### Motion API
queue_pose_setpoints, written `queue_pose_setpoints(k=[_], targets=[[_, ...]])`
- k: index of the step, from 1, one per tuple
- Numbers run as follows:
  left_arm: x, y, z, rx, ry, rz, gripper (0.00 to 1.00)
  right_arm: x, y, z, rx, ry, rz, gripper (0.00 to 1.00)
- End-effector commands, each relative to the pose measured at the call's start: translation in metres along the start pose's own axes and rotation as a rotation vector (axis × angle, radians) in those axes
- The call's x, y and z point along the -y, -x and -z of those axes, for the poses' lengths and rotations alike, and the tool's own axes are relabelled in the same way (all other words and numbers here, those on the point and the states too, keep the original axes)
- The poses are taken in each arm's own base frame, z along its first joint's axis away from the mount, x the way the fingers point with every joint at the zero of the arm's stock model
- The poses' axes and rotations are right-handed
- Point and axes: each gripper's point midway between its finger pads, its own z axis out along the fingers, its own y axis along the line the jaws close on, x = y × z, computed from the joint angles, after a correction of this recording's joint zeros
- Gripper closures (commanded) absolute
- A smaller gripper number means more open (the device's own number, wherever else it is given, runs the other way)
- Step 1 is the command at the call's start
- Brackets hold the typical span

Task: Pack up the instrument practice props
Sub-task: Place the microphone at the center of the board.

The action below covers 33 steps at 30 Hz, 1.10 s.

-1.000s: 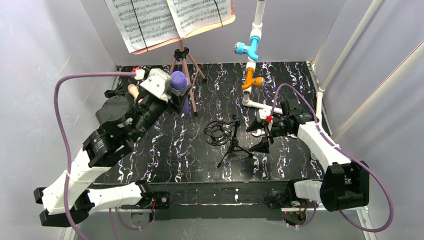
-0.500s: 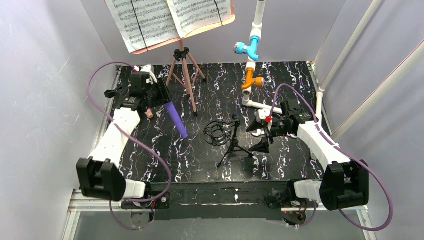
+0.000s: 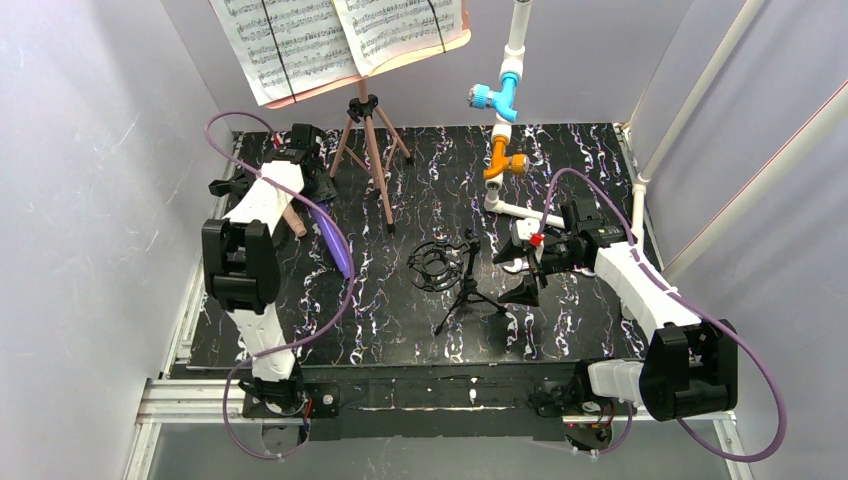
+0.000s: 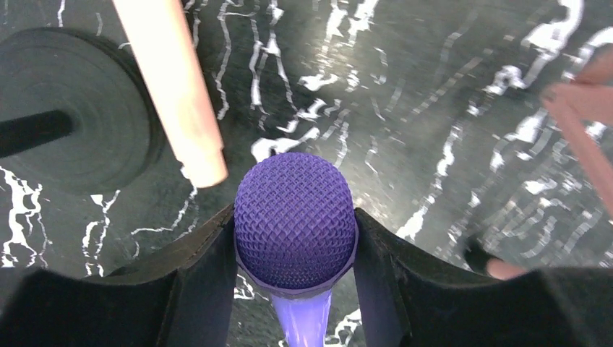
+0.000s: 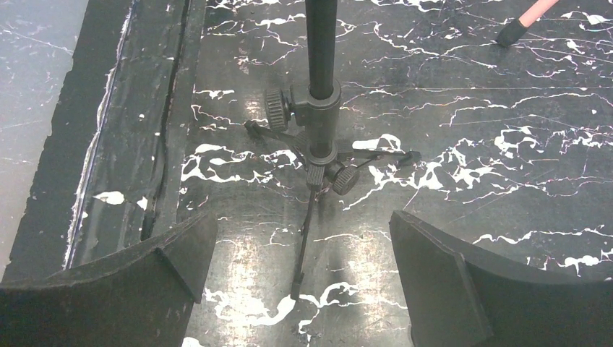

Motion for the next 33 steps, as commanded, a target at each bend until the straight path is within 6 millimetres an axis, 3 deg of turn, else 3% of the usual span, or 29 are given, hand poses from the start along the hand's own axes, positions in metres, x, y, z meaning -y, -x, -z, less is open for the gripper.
queue_pose_setpoints(k=[1,7,16,19,26,33], targets=[[-0.026,0.019,-0.008,0.018,0.119,0.025,1.0,-0.006,-0.005,-0.003,0.01,0.02,-0.014,0.02],[-0.029,0.025,-0.036,-0.016,0.172,0.011,0.86,-0.005,-0.006,-0.003,0.003,0.016,-0.011,0.02],[-0.033,0.031,-0.058,-0.028,0.232,-0.016,0.63,-0.005,-0.007,-0.002,-0.007,0.011,-0.007,0.02],[-0.035,0.028,-0.062,-0.034,0.247,-0.022,0.59,-0.004,-0.007,-0.001,-0.011,0.007,-0.004,0.02],[-0.037,0.024,-0.051,-0.034,0.235,0.005,0.42,-0.004,-0.008,0.0,-0.018,0.002,-0.002,0.02],[-0.038,0.03,-0.024,0.015,0.199,0.035,0.35,-0.004,-0.008,0.0,-0.018,0.003,0.002,0.02]])
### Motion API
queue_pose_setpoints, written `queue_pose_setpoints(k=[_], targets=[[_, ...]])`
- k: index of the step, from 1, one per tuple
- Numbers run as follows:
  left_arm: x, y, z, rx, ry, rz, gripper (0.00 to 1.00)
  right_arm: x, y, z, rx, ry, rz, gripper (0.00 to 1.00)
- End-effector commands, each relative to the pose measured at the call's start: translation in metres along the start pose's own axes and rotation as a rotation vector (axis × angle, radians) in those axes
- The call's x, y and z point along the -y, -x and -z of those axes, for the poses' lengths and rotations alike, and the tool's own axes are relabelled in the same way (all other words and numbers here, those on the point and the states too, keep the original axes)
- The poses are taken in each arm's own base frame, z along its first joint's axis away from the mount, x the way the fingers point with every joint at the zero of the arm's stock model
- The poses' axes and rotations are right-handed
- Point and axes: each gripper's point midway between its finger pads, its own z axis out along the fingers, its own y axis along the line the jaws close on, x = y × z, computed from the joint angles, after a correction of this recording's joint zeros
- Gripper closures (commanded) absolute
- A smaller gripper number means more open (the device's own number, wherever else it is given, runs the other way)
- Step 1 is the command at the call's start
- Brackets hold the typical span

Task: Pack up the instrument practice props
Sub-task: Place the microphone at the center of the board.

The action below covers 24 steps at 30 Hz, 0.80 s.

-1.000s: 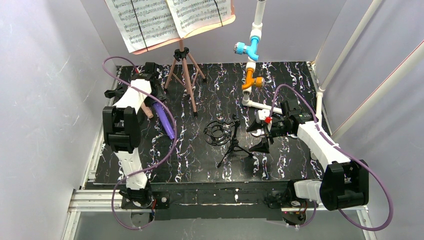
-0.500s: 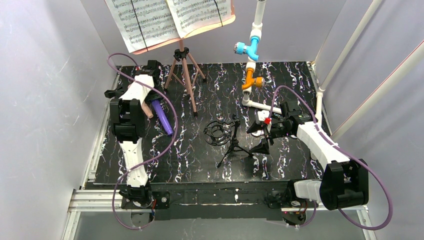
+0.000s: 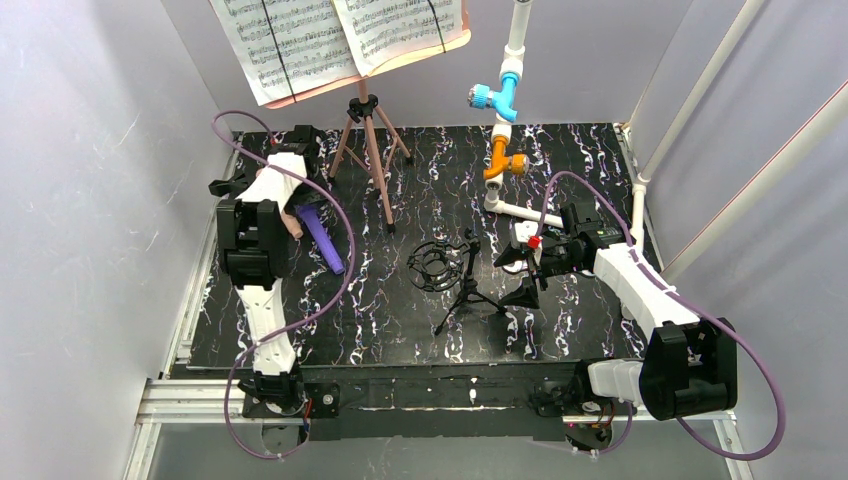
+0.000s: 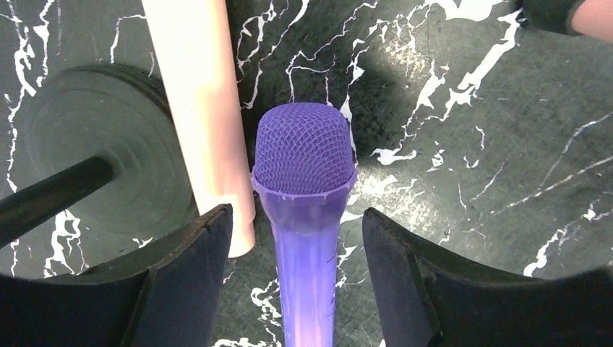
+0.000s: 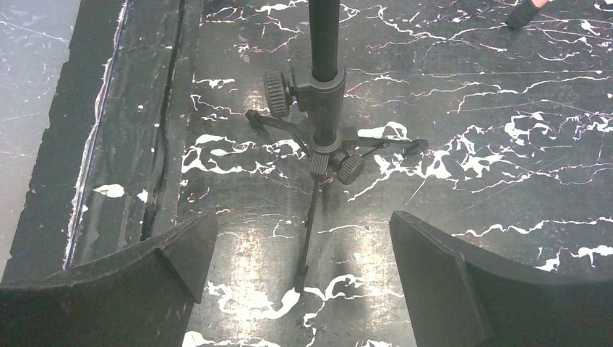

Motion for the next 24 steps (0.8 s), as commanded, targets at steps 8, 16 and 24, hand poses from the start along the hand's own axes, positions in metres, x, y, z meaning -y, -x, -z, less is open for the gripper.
queue_pose_setpoints(k=[8,16,24], targets=[[-0.004,-0.004,0.117,0.117,-0.33,0.069,0.32,-0.004,0.002,0.001,0.006,0.006,0.025,0.02],[0.022,-0.093,0.21,0.226,-0.97,-0.082,0.11,-0.014,0.004,0.002,0.045,0.029,0.04,0.02],[0.022,-0.164,0.282,0.378,-1.455,-0.131,0.02,-0.016,0.014,0.013,0.094,-0.016,0.001,0.02]])
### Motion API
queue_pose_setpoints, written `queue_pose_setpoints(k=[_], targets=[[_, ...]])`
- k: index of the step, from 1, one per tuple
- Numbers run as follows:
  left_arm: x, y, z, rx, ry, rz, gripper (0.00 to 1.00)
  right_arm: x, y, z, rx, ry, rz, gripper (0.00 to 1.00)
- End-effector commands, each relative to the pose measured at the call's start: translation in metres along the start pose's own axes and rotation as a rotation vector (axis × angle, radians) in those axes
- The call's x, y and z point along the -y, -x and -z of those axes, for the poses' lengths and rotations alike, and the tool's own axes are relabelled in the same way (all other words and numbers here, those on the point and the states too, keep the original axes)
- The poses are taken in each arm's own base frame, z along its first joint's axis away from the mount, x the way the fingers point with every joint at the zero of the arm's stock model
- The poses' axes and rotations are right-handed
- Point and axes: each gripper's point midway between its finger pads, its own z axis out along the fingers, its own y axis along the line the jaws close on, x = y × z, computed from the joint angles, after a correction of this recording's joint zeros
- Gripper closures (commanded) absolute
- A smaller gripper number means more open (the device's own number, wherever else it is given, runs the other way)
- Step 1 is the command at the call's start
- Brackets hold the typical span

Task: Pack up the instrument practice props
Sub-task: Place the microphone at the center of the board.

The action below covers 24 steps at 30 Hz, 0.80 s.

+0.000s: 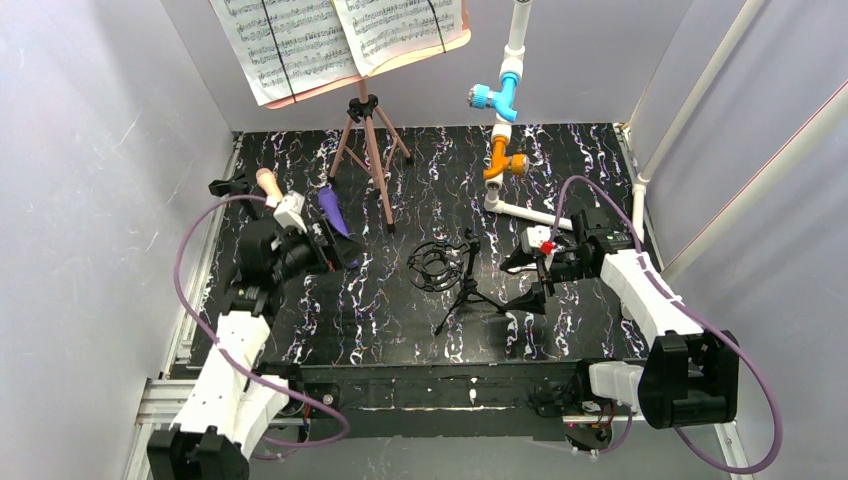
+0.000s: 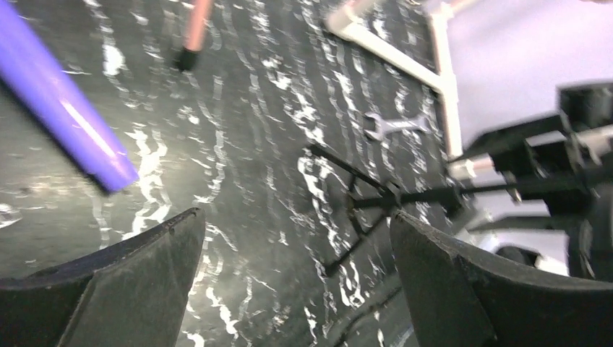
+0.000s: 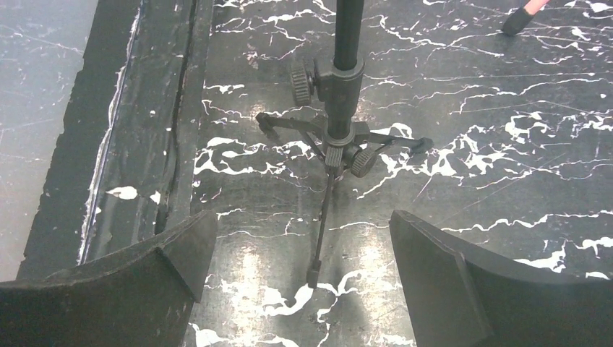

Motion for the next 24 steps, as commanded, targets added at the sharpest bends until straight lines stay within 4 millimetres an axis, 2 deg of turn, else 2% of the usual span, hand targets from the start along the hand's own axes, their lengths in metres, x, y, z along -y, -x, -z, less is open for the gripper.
queue_pose_setpoints(k=[1,5,11,18,24], targets=[[0.065,-0.011,0.021,0.065,-0.382,-0.092,0.02,-0.004,0.015,0.005,0.041,-0.019,0.004,0.02],[0.092,-0.037,0.028,0.079,-0.517,-0.237,0.02,-0.007,0.013,0.006,0.034,-0.024,-0.01,0.02],[0.129,-0.078,0.018,0.081,-0.64,-0.472,0.02,-0.006,0.011,0.006,0.042,-0.028,-0.022,0.02],[0.145,-0.097,-0.008,0.131,-0.687,-0.543,0.02,-0.012,0.013,0.001,0.111,-0.002,-0.039,0.02],[0.146,-0.117,-0.037,0.138,-0.668,-0.551,0.0,-0.01,0.011,-0.001,0.112,-0.001,-0.047,0.0]])
